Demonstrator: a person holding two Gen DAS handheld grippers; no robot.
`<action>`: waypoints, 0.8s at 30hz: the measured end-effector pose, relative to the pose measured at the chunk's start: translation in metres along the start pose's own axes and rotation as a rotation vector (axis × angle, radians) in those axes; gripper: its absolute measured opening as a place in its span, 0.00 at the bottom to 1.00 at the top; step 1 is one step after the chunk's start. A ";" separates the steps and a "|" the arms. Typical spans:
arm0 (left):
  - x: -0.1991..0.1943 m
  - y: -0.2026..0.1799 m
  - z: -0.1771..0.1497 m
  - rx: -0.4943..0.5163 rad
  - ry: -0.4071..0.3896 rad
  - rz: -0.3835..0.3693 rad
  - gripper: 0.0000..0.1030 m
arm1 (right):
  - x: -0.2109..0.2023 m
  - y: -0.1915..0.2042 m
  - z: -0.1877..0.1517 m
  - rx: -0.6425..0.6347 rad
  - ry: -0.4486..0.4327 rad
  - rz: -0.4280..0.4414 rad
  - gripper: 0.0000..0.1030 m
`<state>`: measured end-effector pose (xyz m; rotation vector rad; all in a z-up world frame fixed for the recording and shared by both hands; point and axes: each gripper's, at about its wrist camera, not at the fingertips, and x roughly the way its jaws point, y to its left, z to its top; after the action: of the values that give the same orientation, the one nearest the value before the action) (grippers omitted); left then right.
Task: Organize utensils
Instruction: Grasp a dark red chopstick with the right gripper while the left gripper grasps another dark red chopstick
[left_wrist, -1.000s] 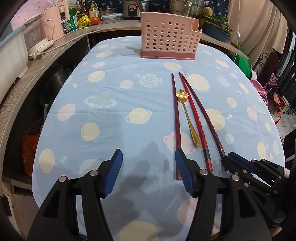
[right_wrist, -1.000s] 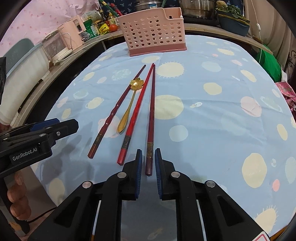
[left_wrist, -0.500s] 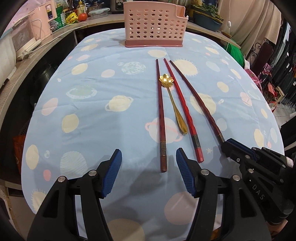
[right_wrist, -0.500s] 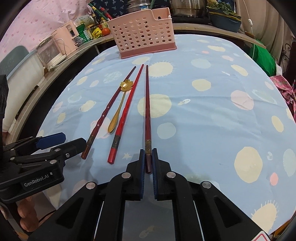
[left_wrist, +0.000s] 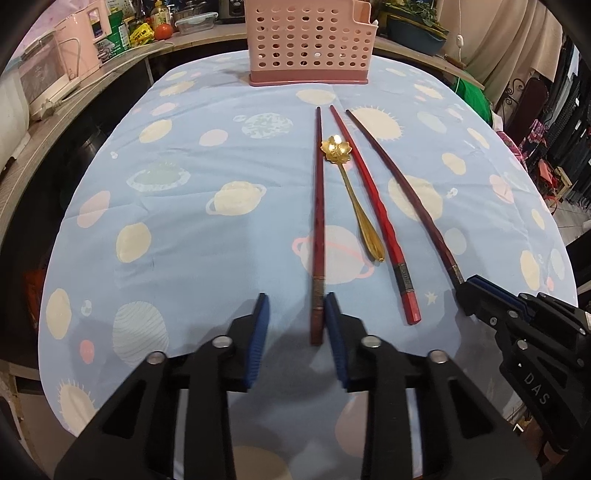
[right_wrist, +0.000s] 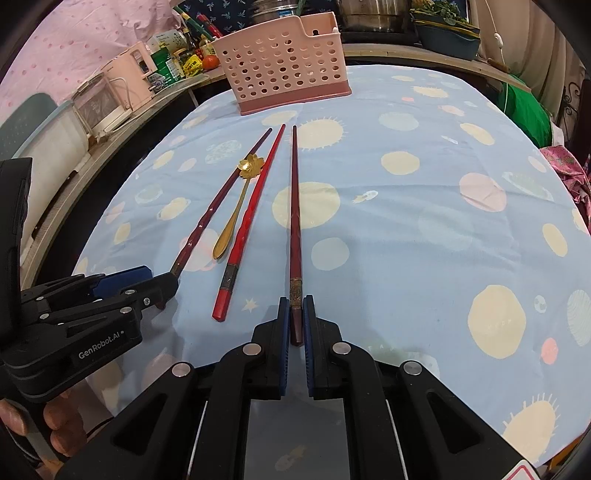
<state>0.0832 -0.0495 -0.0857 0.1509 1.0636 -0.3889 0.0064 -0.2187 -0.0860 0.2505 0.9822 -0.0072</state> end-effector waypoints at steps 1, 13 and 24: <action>0.000 0.000 0.000 -0.002 0.001 -0.007 0.15 | 0.000 0.000 0.000 0.000 0.000 0.000 0.07; -0.012 0.002 0.003 -0.025 -0.011 -0.021 0.07 | -0.015 -0.003 0.007 0.015 -0.037 0.010 0.07; -0.067 0.011 0.032 -0.073 -0.142 -0.055 0.07 | -0.071 -0.013 0.048 0.060 -0.197 0.040 0.07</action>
<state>0.0858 -0.0331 -0.0127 0.0283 0.9416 -0.4037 0.0047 -0.2488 -0.0048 0.3179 0.7816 -0.0246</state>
